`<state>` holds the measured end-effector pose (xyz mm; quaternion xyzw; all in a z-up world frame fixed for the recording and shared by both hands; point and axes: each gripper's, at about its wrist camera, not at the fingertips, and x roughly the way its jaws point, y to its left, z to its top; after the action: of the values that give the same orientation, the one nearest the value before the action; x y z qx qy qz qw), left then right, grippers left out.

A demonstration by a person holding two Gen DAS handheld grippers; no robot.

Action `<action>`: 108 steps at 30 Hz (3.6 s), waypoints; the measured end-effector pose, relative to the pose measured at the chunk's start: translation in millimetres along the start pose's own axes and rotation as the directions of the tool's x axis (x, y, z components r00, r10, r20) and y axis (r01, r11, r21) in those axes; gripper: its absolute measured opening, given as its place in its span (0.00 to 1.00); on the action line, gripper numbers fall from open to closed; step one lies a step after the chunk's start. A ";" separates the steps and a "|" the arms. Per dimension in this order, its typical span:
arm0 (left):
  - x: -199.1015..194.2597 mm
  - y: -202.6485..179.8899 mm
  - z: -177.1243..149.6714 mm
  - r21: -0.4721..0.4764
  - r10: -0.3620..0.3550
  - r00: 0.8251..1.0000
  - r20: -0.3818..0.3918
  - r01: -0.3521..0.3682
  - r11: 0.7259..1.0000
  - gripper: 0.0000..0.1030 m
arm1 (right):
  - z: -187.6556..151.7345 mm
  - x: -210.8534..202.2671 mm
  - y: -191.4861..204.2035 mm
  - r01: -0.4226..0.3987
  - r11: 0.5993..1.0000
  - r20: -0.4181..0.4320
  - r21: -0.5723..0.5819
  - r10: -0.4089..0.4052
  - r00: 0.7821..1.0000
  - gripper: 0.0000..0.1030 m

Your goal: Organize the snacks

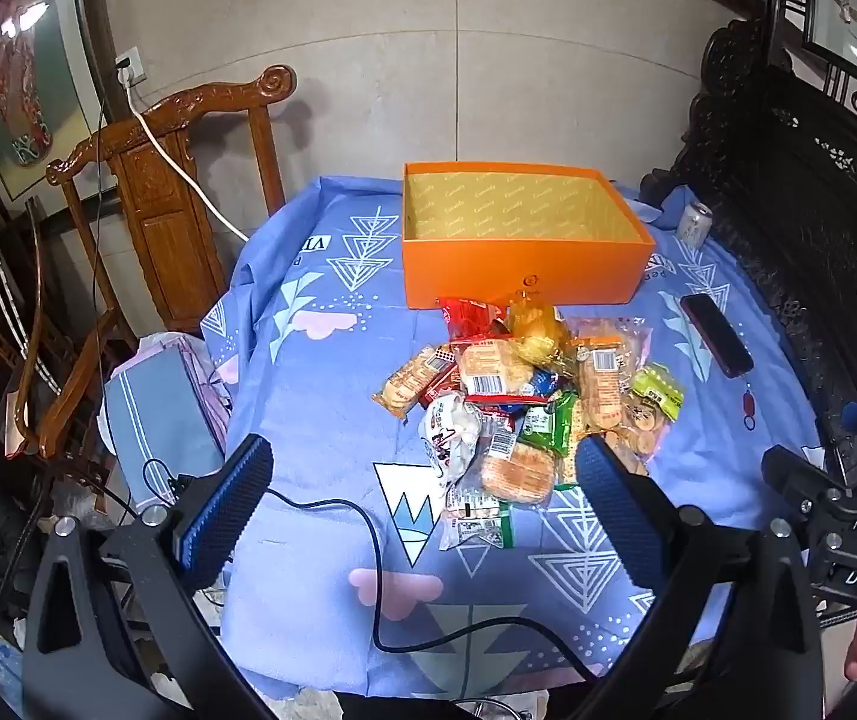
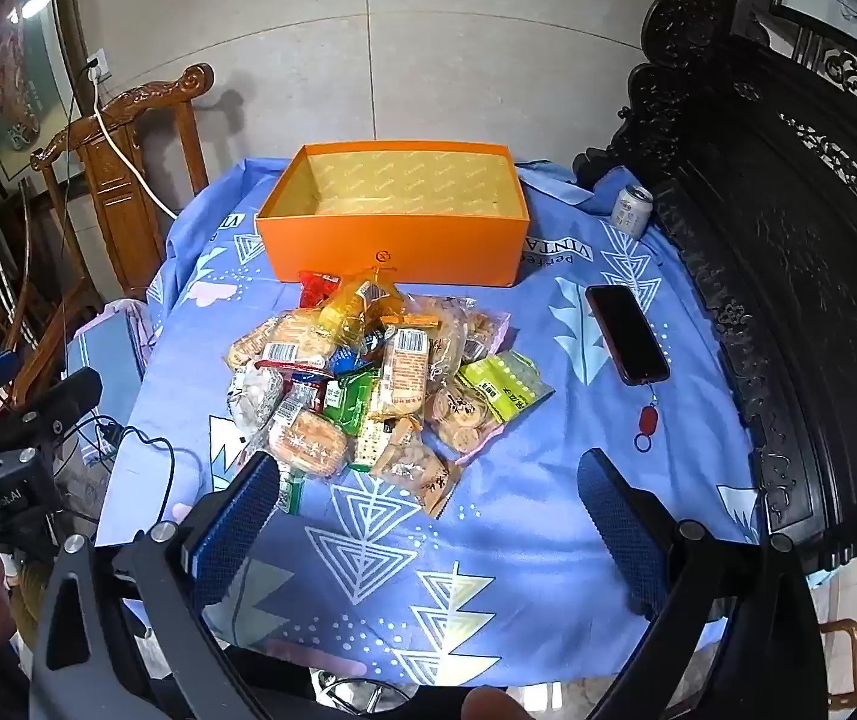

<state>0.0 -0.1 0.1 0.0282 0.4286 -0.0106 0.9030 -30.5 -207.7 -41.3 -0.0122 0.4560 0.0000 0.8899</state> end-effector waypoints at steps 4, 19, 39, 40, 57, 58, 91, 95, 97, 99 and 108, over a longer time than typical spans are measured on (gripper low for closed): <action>0.1 -0.5 0.1 0.003 0.002 1.000 -0.007 -0.002 1.000 0.96 | -0.2 2.1 0.2 0.002 1.000 -0.005 -0.001 -0.002 1.000 0.97; 4.7 2.5 -1.3 0.002 0.002 1.000 -0.011 -0.002 1.000 0.96 | 0.4 3.3 2.2 -0.002 1.000 -0.010 0.001 0.002 1.000 0.97; 5.2 2.4 -1.0 0.002 0.004 1.000 -0.012 -0.004 1.000 0.96 | 1.3 3.0 2.9 -0.001 1.000 -0.010 0.000 0.001 1.000 0.97; 4.7 2.2 -1.0 0.002 0.004 1.000 -0.012 -0.004 1.000 0.96 | 1.5 3.5 3.0 -0.002 1.000 -0.011 0.000 0.002 1.000 0.97; 6.9 2.8 -2.0 0.001 0.005 1.000 -0.015 -0.005 1.000 0.96 | 7.1 9.5 5.3 -0.001 1.000 -0.012 -0.001 0.001 1.000 0.97; 6.7 3.0 -2.1 0.001 0.004 1.000 -0.014 -0.004 1.000 0.96 | 7.0 10.3 6.0 0.000 1.000 -0.014 0.000 0.000 1.000 0.97; 36.7 9.5 15.2 0.009 0.010 0.999 -0.035 -0.009 1.000 0.96 | 26.0 32.4 4.9 0.004 1.000 -0.040 -0.006 -0.004 0.999 0.97; 37.2 9.2 15.1 0.008 0.010 0.999 -0.035 -0.010 1.000 0.96 | 25.7 32.9 4.0 0.001 1.000 -0.039 -0.008 -0.001 0.999 0.97; 37.3 9.2 14.9 0.006 0.011 0.999 -0.034 -0.011 1.000 0.96 | 25.8 32.8 4.3 0.004 1.000 -0.038 -0.007 -0.004 0.999 0.97; 40.7 12.3 14.6 -0.007 0.011 0.999 -0.030 -0.011 1.000 0.96 | 25.3 35.4 -0.1 0.008 1.000 -0.033 0.000 -0.008 0.999 0.97; 67.0 31.1 4.0 -0.047 -0.010 0.999 -0.039 0.008 0.999 0.96 | 15.5 85.5 -41.2 -0.053 0.992 -0.074 0.114 0.062 0.995 0.97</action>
<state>46.8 31.0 -48.0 0.0053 0.4465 -0.0040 0.8948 32.5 -249.5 -100.7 0.0507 0.4894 -0.0003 0.8706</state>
